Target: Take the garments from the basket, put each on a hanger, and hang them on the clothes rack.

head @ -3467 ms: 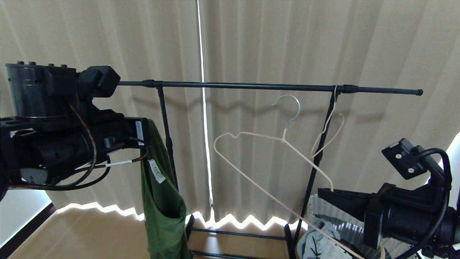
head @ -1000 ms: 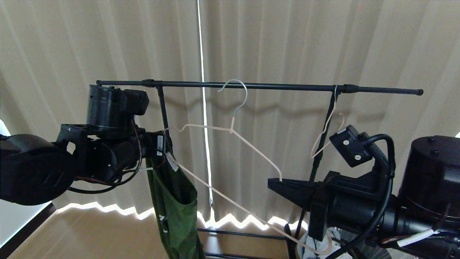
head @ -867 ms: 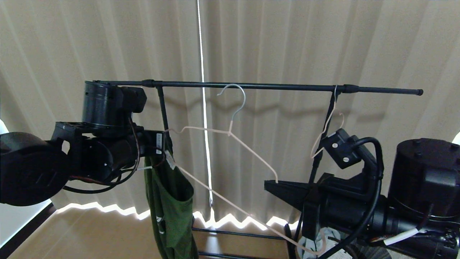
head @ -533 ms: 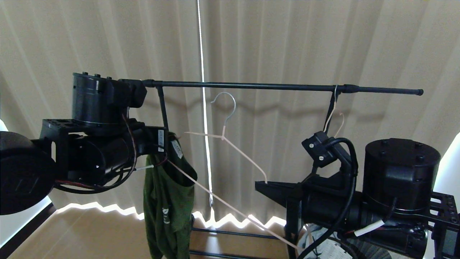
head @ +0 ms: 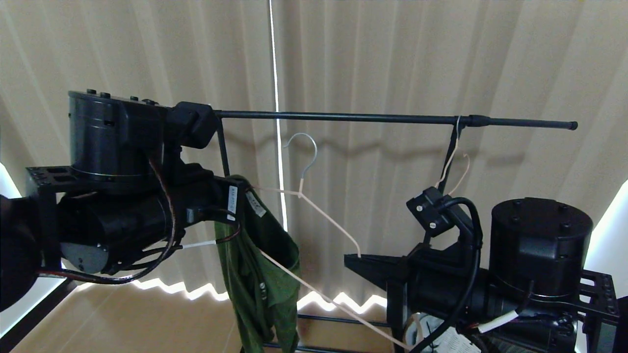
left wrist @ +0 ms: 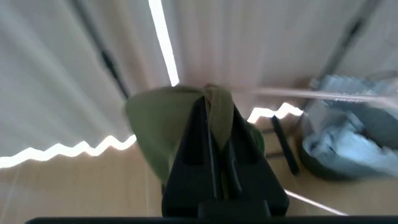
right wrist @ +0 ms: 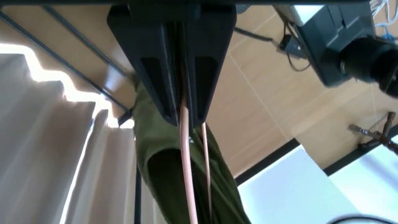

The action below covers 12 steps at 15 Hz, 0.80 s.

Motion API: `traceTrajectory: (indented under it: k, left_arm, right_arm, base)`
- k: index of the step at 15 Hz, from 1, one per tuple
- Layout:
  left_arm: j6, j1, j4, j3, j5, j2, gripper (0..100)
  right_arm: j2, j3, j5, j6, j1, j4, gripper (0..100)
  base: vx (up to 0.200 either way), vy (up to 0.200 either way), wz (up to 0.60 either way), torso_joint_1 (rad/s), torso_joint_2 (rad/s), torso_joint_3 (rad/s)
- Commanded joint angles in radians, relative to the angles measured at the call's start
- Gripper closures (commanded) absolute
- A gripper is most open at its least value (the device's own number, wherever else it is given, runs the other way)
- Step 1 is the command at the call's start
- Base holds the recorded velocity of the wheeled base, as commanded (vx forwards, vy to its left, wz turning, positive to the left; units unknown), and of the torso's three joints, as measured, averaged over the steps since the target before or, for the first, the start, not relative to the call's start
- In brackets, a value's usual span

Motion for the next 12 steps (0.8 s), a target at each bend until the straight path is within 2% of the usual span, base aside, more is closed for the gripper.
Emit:
traceTrajectory:
  k: [1, 3, 5, 12]
  left_arm:
    - [0.046, 0.013, -0.003, 0.005, -0.012, -0.022, 100]
    - [0.109, 0.093, -0.004, 0.01, -0.009, -0.018, 100]
    - [0.118, 0.139, -0.004, 0.005, -0.008, -0.011, 100]
    - [0.122, 0.125, -0.011, -0.005, -0.006, 0.02, 100]
  right_arm:
    - [-0.02, 0.034, -0.003, -0.001, 0.003, -0.003, 100]
    - [-0.083, 0.082, 0.003, 0.0, -0.014, -0.008, 100]
    - [-0.143, 0.121, 0.023, 0.0, -0.019, -0.008, 100]
    - [-0.164, 0.141, 0.081, 0.0, -0.011, -0.041, 100]
  base:
    - [0.0, 0.0, 0.0, 0.0, 0.0, 0.0]
    - [0.0, 0.0, 0.0, 0.0, 0.0, 0.0]
    - [0.0, 0.0, 0.0, 0.0, 0.0, 0.0]
    - [0.0, 0.0, 0.0, 0.0, 0.0, 0.0]
